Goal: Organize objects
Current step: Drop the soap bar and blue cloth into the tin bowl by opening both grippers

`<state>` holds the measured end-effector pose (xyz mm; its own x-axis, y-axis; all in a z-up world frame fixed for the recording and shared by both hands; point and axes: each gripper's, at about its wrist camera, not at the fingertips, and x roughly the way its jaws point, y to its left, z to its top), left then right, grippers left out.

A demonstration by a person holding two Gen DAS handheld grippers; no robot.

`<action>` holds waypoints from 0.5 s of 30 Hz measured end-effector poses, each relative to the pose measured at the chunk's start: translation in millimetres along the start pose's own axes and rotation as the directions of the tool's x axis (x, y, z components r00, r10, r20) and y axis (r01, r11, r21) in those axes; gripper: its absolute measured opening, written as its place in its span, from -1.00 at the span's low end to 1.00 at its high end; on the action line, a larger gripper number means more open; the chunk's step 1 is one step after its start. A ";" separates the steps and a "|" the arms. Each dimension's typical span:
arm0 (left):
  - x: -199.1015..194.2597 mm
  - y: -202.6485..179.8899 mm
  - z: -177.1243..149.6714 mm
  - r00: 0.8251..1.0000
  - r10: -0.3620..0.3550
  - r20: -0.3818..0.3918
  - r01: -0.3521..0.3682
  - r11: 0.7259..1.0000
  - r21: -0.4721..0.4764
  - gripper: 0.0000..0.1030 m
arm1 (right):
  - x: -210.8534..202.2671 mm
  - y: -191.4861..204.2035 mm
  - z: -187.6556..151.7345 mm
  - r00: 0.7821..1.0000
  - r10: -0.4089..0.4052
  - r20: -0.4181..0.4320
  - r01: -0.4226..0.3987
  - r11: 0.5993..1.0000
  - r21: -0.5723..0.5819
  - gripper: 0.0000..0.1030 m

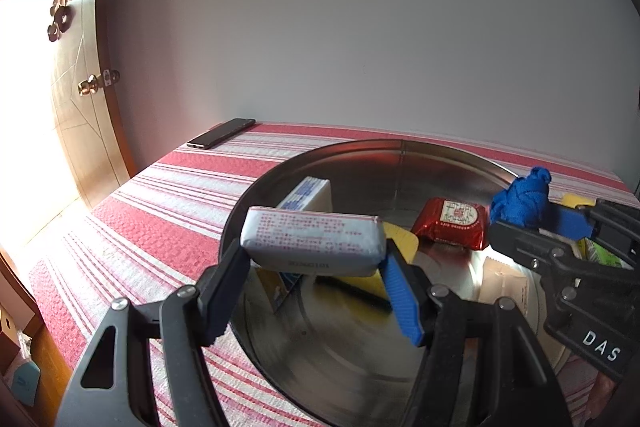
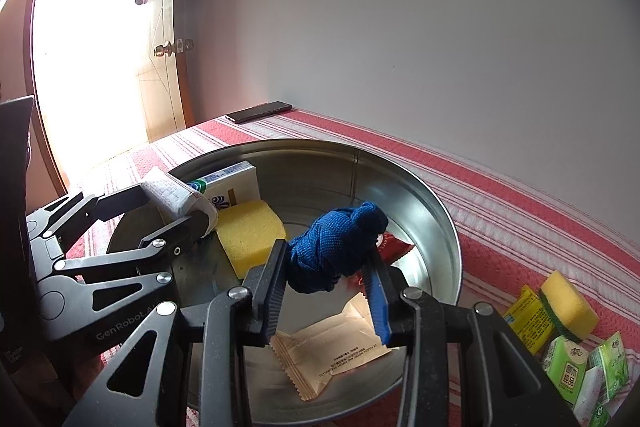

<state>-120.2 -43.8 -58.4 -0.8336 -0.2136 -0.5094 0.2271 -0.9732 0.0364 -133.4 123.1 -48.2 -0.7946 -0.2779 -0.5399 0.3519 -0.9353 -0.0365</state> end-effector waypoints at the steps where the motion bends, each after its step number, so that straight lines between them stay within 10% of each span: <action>1: 0.2 0.0 0.1 1.000 -0.013 -0.004 0.013 1.000 0.010 0.28 | 1.0 0.5 -0.3 1.000 0.001 -0.002 -0.001 1.000 0.000 -0.23; 15: 4.2 -6.9 -1.2 0.999 -0.017 -0.030 0.019 0.999 0.050 0.29 | 9.4 1.2 -3.1 1.000 0.001 -0.022 -0.001 1.000 0.020 -0.23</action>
<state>-124.6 -37.9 -61.9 -0.8217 -0.1941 -0.5359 0.1859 -0.9801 0.0698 -138.9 120.0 -55.9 -0.7831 -0.2742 -0.5582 0.3424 -0.9394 -0.0189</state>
